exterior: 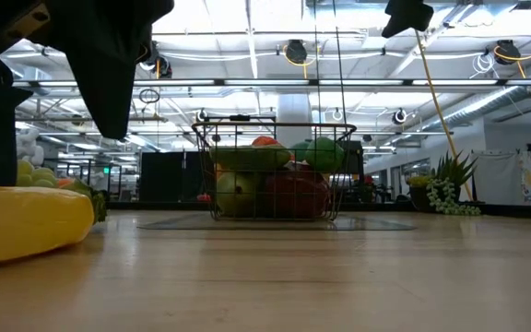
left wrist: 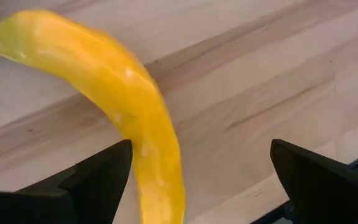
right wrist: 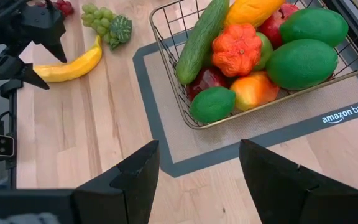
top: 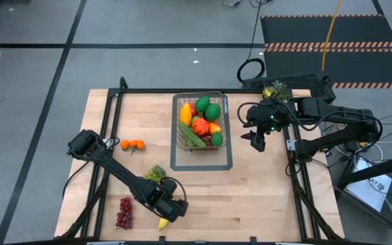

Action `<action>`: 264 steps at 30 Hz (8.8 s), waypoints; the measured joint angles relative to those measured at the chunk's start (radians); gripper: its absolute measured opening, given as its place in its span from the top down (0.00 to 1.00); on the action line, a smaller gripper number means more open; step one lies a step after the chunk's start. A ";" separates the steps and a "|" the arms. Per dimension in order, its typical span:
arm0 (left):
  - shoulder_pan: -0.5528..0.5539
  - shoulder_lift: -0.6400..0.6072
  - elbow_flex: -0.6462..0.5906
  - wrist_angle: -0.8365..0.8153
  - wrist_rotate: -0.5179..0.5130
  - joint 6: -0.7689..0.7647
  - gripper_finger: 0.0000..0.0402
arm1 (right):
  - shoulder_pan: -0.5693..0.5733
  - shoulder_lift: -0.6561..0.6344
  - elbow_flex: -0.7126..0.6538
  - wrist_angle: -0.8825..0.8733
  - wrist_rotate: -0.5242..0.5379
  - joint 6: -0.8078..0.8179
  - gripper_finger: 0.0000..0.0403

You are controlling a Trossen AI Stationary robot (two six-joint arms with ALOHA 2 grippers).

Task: Build produce basket
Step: Put the yellow banana into the gold wire basket

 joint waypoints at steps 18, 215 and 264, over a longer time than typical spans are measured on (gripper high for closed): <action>-0.023 0.026 -0.001 -0.080 -0.007 0.061 0.05 | 0.000 0.000 0.000 0.000 0.000 -0.008 0.47; 0.456 -0.768 -0.001 0.072 -0.292 1.321 0.42 | -0.182 0.177 0.000 1.294 -0.686 0.531 0.68; 0.456 -0.768 -0.001 0.074 -0.244 1.189 0.42 | -0.200 0.176 -0.609 1.616 -0.409 1.156 0.68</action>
